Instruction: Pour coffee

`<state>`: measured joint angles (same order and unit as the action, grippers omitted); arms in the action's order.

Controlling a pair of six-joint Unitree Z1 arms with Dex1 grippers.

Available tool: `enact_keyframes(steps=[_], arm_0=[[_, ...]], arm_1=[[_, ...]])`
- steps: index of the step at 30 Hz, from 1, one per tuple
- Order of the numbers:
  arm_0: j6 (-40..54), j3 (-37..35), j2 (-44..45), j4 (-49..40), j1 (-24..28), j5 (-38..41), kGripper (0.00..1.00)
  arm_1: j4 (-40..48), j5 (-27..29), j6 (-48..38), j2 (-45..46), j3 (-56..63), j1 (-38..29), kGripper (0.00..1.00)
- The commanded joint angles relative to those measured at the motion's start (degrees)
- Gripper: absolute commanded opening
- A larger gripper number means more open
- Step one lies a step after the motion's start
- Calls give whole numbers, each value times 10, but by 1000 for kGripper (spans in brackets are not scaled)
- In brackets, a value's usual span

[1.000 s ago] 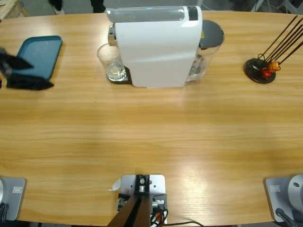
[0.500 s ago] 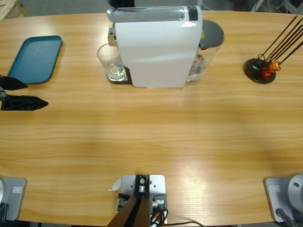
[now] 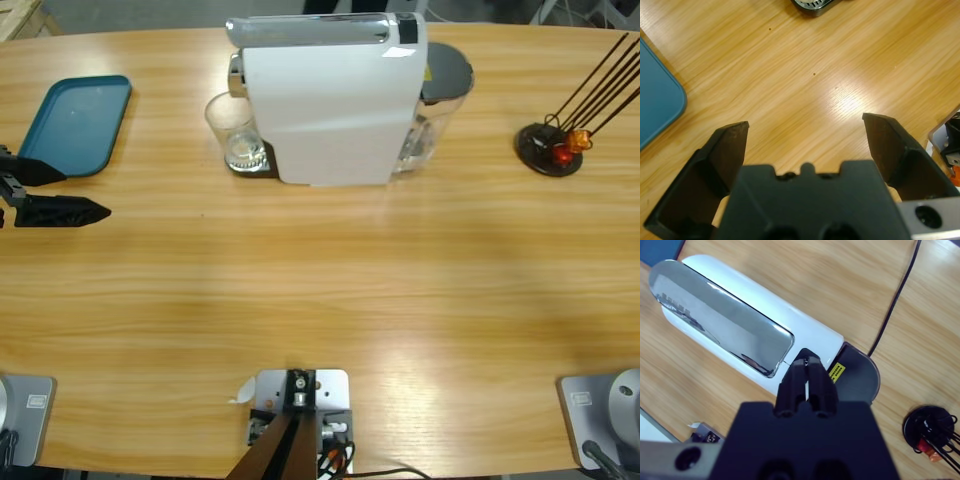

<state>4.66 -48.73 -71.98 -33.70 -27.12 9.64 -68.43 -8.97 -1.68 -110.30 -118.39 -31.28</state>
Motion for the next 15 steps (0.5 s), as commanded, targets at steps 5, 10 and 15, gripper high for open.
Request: enact_keyframes(steps=[5, 10, 15], arm_0=[[-7, 22, -26, 16, -7, -7, 996], [-7, 22, -26, 16, -7, -7, 996], [-8, 23, -26, 17, -7, -7, 996]], arm_1=[[-11, 7, 4, -40, 7, -7, 0], [-11, 10, 3, -39, 15, -7, 0], [-12, 10, 1, -36, 22, -7, 0]])
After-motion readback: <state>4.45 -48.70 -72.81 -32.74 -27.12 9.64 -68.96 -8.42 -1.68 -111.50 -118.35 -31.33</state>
